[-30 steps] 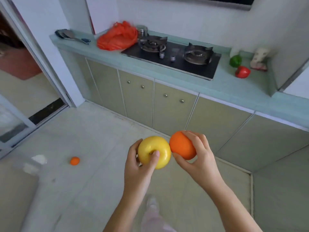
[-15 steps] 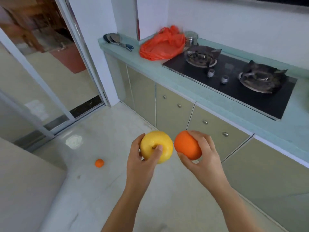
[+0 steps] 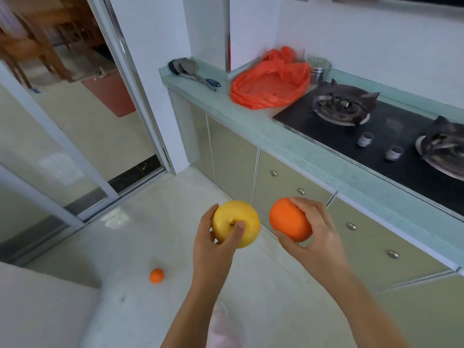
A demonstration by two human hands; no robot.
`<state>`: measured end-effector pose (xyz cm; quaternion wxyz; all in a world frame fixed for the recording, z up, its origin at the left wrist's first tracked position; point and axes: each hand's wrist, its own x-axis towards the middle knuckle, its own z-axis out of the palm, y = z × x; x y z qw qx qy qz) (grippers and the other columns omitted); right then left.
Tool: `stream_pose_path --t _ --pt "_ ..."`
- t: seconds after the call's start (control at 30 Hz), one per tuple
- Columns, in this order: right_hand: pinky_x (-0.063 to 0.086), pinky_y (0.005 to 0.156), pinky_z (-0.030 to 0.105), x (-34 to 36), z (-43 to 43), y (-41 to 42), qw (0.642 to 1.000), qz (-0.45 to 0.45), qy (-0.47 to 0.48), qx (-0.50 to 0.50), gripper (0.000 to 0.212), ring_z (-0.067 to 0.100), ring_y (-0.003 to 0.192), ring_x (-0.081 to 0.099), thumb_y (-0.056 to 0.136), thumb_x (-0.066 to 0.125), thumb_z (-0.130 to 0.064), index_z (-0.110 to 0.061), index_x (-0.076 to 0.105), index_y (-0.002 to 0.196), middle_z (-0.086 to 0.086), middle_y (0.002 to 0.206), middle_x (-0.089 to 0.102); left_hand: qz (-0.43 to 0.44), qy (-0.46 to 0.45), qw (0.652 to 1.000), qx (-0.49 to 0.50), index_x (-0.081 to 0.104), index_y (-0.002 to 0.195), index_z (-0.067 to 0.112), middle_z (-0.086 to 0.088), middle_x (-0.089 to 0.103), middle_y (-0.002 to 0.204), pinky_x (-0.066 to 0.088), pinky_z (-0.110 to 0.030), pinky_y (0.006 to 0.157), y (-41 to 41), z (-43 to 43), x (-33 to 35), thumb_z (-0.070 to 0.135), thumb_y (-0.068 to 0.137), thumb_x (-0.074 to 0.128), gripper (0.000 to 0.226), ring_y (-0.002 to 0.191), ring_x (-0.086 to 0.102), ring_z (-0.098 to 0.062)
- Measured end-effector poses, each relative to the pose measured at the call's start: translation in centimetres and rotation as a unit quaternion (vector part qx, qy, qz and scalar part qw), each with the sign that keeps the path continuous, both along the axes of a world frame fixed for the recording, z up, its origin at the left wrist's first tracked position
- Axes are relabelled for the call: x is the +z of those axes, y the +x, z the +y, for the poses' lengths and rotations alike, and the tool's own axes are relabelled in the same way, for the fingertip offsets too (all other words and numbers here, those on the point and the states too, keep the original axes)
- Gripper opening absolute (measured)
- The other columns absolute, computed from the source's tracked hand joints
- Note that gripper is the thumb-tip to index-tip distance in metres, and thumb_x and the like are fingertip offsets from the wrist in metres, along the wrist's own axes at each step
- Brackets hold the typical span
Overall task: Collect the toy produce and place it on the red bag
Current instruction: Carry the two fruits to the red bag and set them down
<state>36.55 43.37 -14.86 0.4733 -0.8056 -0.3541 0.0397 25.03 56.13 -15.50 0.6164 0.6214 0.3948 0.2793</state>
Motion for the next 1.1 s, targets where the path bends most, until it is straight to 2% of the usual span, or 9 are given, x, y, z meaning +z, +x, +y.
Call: stream_pose_path --t 0.1,0.23,0.37,0.43,0.57,0.67,0.8,0.97,1.1 --pt "0.033 0.075 -0.003 0.9 5.8 2.1 1.000 -0.006 -0.011 0.017 0.063 0.009 0.099 0.045 0.067 0.079 -0.013 -0.034 0.045 0.116 -0.002 0.123 0.044 -0.005 0.009 1.000 -0.003 0.048 0.120 0.034 0.016 0.053 0.109 0.044 -0.015 0.070 2.2 5.8 0.7 0.023 0.080 0.069 0.046 0.099 0.052 -0.003" --pt "0.035 0.075 -0.002 2.0 13.1 4.8 0.999 -0.013 0.000 0.033 0.063 -0.001 0.103 0.045 0.068 0.079 -0.015 -0.037 0.043 0.115 -0.004 0.122 0.042 -0.003 0.023 1.000 0.003 0.047 0.119 0.036 0.012 0.052 0.112 0.045 -0.018 0.072 4.3 13.0 1.4 0.025 0.080 0.069 0.047 0.099 0.053 -0.008" --pt "0.037 0.074 -0.002 2.0 18.5 6.7 0.999 -0.021 0.000 0.041 0.066 0.001 0.103 0.045 0.068 0.079 -0.018 -0.044 0.040 0.114 -0.009 0.120 0.039 -0.002 0.024 1.000 0.005 0.045 0.116 0.039 0.012 0.051 0.109 0.043 -0.016 0.068 5.9 18.1 1.5 0.026 0.080 0.069 0.046 0.095 0.052 -0.005" --pt "0.036 0.075 -0.002 1.9 20.3 7.3 0.998 -0.017 -0.005 0.055 0.066 -0.006 0.104 0.042 0.069 0.078 -0.020 -0.048 0.037 0.112 -0.012 0.120 0.037 0.002 0.028 1.000 0.011 0.045 0.118 0.038 0.010 0.050 0.112 0.043 -0.019 0.071 6.4 19.7 1.4 0.027 0.079 0.069 0.047 0.096 0.051 -0.009" --pt "0.036 0.074 -0.003 1.3 24.0 9.1 0.997 -0.019 -0.017 0.067 0.063 0.001 0.103 0.044 0.070 0.077 -0.021 -0.042 0.038 0.115 -0.007 0.122 0.039 0.012 0.029 0.999 0.018 0.043 0.116 0.039 0.011 0.049 0.110 0.044 -0.025 0.077 7.9 22.8 1.0 0.027 0.079 0.070 0.047 0.094 0.051 -0.006" --pt "0.037 0.075 -0.001 0.7 26.7 11.1 0.997 -0.018 -0.018 0.079 0.063 -0.001 0.106 0.042 0.070 0.077 -0.021 -0.040 0.040 0.117 -0.006 0.123 0.039 0.020 0.030 0.999 0.024 0.043 0.120 0.037 0.009 0.049 0.115 0.044 -0.019 0.071 9.6 25.1 0.4 0.028 0.079 0.070 0.050 0.092 0.050 -0.003" --pt "0.040 0.076 0.003 0.1 30.4 14.5 0.997 -0.007 -0.009 0.077 0.061 0.005 0.106 0.044 0.071 0.077 -0.025 -0.036 0.042 0.120 -0.005 0.124 0.040 0.025 0.027 0.999 0.028 0.047 0.123 0.032 0.008 0.051 0.115 0.044 -0.015 0.069 12.5 28.4 -0.1 0.027 0.078 0.070 0.051 0.097 0.052 -0.008" --pt "0.039 0.076 0.006 -0.2 35.5 20.6 0.999 -0.003 0.015 0.051 0.061 0.006 0.105 0.044 0.070 0.077 -0.021 -0.033 0.045 0.120 -0.006 0.122 0.041 0.019 0.048 0.999 -0.003 0.045 0.115 0.037 0.020 0.049 0.108 0.043 -0.013 0.068 19.0 33.5 0.4 0.027 0.078 0.071 0.047 0.095 0.051 0.000" --pt "0.034 0.078 -0.001 0.8 38.6 26.6 0.999 -0.007 0.038 0.012 0.060 0.001 0.099 0.042 0.070 0.077 -0.016 -0.032 0.046 0.118 -0.006 0.119 0.042 0.025 0.075 0.996 -0.037 0.046 0.113 0.038 0.021 0.049 0.107 0.044 -0.015 0.069 25.3 37.5 2.1 0.027 0.078 0.071 0.045 0.094 0.052 0.000"
